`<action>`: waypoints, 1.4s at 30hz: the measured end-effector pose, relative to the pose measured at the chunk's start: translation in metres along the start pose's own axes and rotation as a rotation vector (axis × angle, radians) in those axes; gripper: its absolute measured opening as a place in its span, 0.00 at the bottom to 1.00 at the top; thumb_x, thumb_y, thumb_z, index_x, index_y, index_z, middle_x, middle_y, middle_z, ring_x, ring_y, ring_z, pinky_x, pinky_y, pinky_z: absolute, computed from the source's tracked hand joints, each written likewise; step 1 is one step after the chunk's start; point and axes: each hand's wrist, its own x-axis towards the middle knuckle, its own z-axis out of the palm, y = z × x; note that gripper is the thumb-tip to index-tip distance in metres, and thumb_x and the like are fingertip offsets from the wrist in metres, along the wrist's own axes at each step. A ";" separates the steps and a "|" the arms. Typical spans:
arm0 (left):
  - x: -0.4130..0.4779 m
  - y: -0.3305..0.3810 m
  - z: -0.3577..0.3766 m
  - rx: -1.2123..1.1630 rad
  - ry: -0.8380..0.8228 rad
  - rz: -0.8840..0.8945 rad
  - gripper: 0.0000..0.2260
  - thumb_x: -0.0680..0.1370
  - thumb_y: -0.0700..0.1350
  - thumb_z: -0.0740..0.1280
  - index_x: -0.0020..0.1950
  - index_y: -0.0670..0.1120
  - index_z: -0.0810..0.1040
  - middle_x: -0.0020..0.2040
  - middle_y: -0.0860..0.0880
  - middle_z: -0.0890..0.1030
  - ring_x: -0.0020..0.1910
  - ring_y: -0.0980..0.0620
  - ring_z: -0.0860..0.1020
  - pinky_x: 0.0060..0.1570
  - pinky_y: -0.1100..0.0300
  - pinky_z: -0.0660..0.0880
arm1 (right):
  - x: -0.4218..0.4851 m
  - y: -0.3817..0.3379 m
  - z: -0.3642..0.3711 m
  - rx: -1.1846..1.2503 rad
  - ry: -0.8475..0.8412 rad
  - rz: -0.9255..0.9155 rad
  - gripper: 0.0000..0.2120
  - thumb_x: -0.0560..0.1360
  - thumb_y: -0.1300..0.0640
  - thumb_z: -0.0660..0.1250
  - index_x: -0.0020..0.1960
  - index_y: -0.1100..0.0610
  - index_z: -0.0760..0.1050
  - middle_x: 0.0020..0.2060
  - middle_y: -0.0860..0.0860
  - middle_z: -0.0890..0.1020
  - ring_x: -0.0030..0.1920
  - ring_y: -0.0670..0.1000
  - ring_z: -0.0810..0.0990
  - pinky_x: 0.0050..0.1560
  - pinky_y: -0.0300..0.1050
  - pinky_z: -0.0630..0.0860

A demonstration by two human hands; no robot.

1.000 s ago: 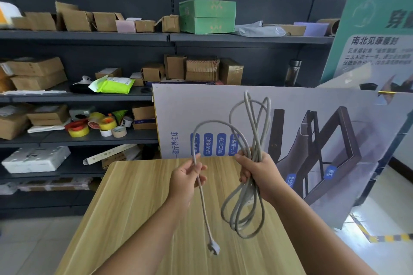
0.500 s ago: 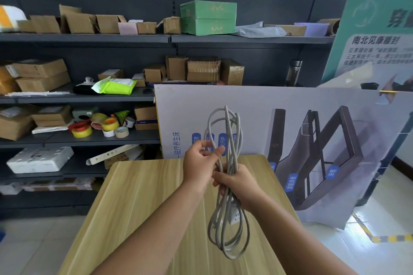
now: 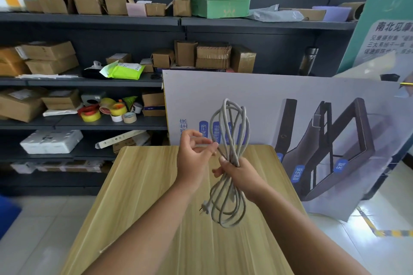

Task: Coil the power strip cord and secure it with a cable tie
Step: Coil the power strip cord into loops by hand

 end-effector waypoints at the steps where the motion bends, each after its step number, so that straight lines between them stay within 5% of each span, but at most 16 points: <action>1: 0.002 -0.005 -0.007 -0.016 0.007 -0.012 0.15 0.72 0.43 0.75 0.50 0.49 0.71 0.43 0.47 0.83 0.36 0.49 0.83 0.44 0.53 0.80 | 0.001 -0.001 0.005 0.063 0.016 0.018 0.15 0.81 0.52 0.61 0.44 0.62 0.76 0.33 0.51 0.84 0.45 0.52 0.86 0.52 0.47 0.76; 5: 0.011 -0.040 -0.047 0.055 0.135 -0.135 0.10 0.74 0.45 0.72 0.51 0.49 0.74 0.44 0.46 0.82 0.35 0.52 0.82 0.43 0.52 0.80 | 0.006 0.004 0.018 0.253 0.086 0.073 0.17 0.81 0.53 0.61 0.36 0.58 0.69 0.24 0.51 0.73 0.29 0.53 0.79 0.42 0.51 0.75; 15: 0.005 -0.138 -0.148 0.286 0.299 -0.513 0.05 0.77 0.46 0.68 0.49 0.46 0.79 0.39 0.47 0.82 0.41 0.45 0.82 0.39 0.54 0.75 | 0.029 0.044 0.056 0.280 0.103 0.180 0.13 0.79 0.52 0.66 0.41 0.58 0.67 0.24 0.50 0.70 0.27 0.52 0.73 0.35 0.47 0.74; 18: -0.002 -0.154 -0.143 0.177 0.152 -0.579 0.09 0.79 0.49 0.65 0.51 0.45 0.80 0.41 0.49 0.83 0.42 0.46 0.82 0.47 0.52 0.79 | 0.034 0.059 0.075 0.290 0.057 0.260 0.13 0.79 0.51 0.65 0.40 0.58 0.69 0.25 0.51 0.72 0.31 0.54 0.77 0.38 0.46 0.76; 21: -0.007 -0.148 -0.119 0.044 -0.241 -0.504 0.17 0.77 0.59 0.62 0.53 0.48 0.81 0.48 0.50 0.85 0.51 0.48 0.84 0.55 0.56 0.78 | 0.037 0.072 0.099 0.214 0.041 0.304 0.13 0.79 0.50 0.65 0.40 0.58 0.76 0.34 0.52 0.81 0.41 0.51 0.82 0.47 0.47 0.77; 23: -0.012 -0.142 -0.100 -0.032 -0.465 -0.486 0.22 0.74 0.64 0.61 0.55 0.49 0.79 0.51 0.50 0.84 0.54 0.49 0.83 0.57 0.58 0.77 | 0.036 0.076 0.113 0.203 0.036 0.313 0.09 0.79 0.52 0.65 0.45 0.55 0.79 0.38 0.51 0.83 0.40 0.48 0.82 0.44 0.45 0.79; 28: -0.018 -0.134 -0.078 0.078 -0.486 -0.520 0.30 0.65 0.75 0.61 0.47 0.49 0.69 0.42 0.52 0.78 0.42 0.60 0.78 0.43 0.69 0.73 | 0.041 0.083 0.131 0.266 0.022 0.360 0.16 0.76 0.49 0.66 0.56 0.60 0.78 0.45 0.58 0.83 0.49 0.57 0.83 0.45 0.51 0.82; 30: -0.013 -0.136 -0.082 0.012 -0.565 -0.550 0.38 0.61 0.78 0.63 0.56 0.50 0.72 0.53 0.51 0.81 0.53 0.58 0.79 0.56 0.62 0.75 | 0.046 0.080 0.133 0.293 0.021 0.381 0.21 0.74 0.44 0.67 0.58 0.60 0.77 0.48 0.58 0.84 0.51 0.58 0.83 0.50 0.55 0.82; 33: -0.004 -0.126 -0.093 -0.079 -0.687 -0.607 0.40 0.61 0.73 0.69 0.67 0.53 0.69 0.64 0.49 0.78 0.65 0.54 0.76 0.67 0.53 0.72 | 0.052 0.069 0.131 0.237 -0.026 0.350 0.22 0.74 0.40 0.68 0.53 0.59 0.78 0.44 0.54 0.84 0.48 0.54 0.83 0.47 0.49 0.79; 36: 0.008 -0.111 -0.104 0.019 -0.795 -0.569 0.31 0.69 0.62 0.73 0.67 0.51 0.72 0.59 0.50 0.81 0.58 0.54 0.80 0.62 0.53 0.76 | 0.056 0.056 0.128 0.167 -0.129 0.296 0.31 0.70 0.34 0.68 0.51 0.64 0.78 0.42 0.55 0.83 0.46 0.54 0.82 0.50 0.49 0.79; 39: 0.010 -0.101 -0.112 0.042 -0.793 -0.603 0.08 0.74 0.44 0.72 0.52 0.47 0.80 0.37 0.52 0.80 0.37 0.55 0.78 0.42 0.60 0.74 | 0.057 0.042 0.120 -0.067 -0.236 0.234 0.33 0.68 0.29 0.66 0.47 0.61 0.79 0.39 0.53 0.85 0.44 0.52 0.84 0.51 0.47 0.80; 42: 0.006 -0.104 -0.124 0.053 -0.744 -0.649 0.01 0.71 0.40 0.71 0.40 0.45 0.80 0.32 0.47 0.77 0.33 0.52 0.74 0.43 0.55 0.70 | 0.058 0.023 0.116 -0.391 -0.375 0.154 0.25 0.73 0.32 0.61 0.39 0.54 0.78 0.31 0.44 0.80 0.35 0.43 0.78 0.41 0.42 0.75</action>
